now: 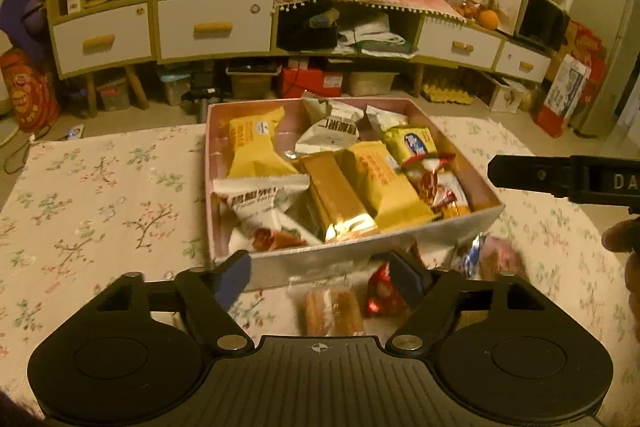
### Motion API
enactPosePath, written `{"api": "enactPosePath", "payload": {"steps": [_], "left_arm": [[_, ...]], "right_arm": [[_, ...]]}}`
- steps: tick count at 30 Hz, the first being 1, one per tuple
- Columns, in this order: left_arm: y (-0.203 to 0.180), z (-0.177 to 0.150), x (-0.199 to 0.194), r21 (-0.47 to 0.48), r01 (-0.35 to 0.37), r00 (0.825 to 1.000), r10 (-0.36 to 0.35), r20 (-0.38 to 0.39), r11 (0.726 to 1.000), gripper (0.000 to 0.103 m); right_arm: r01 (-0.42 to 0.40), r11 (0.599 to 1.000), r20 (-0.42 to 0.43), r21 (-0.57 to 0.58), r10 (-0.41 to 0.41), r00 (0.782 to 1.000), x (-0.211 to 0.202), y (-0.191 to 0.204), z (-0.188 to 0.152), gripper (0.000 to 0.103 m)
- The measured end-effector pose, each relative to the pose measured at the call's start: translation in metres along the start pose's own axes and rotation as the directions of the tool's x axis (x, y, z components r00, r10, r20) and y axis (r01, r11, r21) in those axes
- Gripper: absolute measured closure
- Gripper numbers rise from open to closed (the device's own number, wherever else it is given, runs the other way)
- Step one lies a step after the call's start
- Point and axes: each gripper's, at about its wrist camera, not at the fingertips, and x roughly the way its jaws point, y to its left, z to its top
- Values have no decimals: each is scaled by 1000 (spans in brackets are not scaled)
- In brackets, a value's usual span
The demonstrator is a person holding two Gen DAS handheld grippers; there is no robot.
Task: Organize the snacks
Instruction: 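Lower the red bag and gold bar into the box and open both tools, then grasp the pink candy pack with the right tool while the left tool grasps the wafer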
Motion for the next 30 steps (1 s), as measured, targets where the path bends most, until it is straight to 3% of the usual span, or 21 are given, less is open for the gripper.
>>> {"api": "enactPosePath", "payload": {"steps": [8, 13, 21, 30], "left_arm": [[0, -20, -10, -26, 11, 999, -10, 33, 1000, 8], [2, -33, -4, -36, 81, 997, -80, 21, 996, 5], [3, -53, 6, 20, 63, 998, -63, -10, 998, 5], [-1, -62, 23, 63, -3, 1000, 4, -13, 998, 5]], "right_arm": [[9, 998, -14, -56, -9, 1000, -8, 2, -19, 31], [-2, 993, -21, -117, 0, 1000, -12, -4, -34, 30], [-23, 980, -79, -200, 7, 997, -14, -17, -54, 30], [-9, 968, -144, -252, -29, 989, -8, -26, -72, 30]]}}
